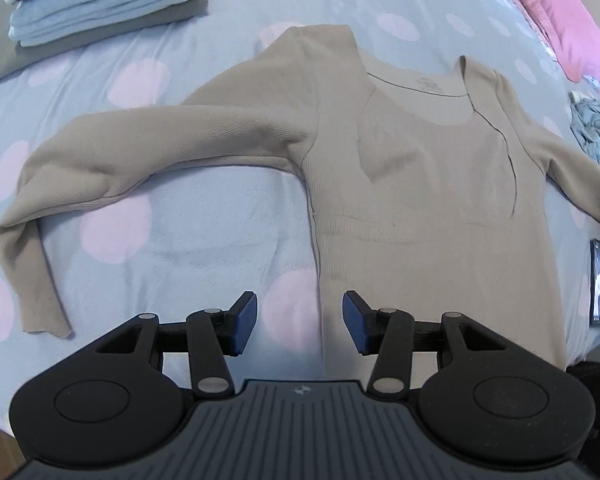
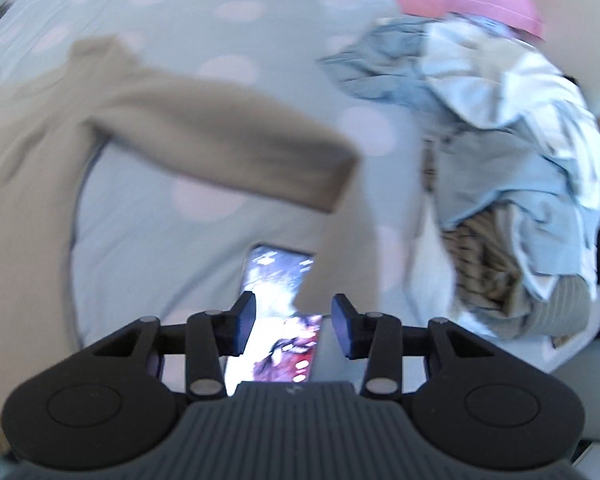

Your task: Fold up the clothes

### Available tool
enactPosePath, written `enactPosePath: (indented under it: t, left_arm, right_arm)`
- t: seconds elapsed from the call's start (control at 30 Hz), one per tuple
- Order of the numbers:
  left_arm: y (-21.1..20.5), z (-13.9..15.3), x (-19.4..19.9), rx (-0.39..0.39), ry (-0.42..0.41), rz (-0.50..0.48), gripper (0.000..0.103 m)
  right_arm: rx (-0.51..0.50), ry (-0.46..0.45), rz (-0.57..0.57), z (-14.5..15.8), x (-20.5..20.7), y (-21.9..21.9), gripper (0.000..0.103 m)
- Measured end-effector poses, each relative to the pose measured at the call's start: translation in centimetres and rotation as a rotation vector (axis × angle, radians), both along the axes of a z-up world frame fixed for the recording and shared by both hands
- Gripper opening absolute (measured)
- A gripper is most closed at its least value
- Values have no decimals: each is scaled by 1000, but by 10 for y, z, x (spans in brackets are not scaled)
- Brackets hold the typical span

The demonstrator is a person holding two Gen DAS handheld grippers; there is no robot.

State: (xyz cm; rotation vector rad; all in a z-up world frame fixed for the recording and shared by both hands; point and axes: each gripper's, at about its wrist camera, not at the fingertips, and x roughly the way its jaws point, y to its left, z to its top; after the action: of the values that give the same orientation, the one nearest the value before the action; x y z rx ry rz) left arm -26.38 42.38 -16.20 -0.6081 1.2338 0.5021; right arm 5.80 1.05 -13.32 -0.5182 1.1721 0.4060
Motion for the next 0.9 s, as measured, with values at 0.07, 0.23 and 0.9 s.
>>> enactPosePath:
  t: [0.07, 0.23, 0.9]
  left_arm:
    - [0, -3, 6, -2, 10, -7, 45]
    - [-7, -4, 19, 13, 1, -58, 45]
    - [-10, 3, 58, 31, -34, -114, 45]
  right_arm:
    - [21, 8, -44, -1, 7, -3, 46]
    - [34, 21, -118, -35, 34, 5, 57]
    - [-33, -114, -196, 47, 100, 2, 3]
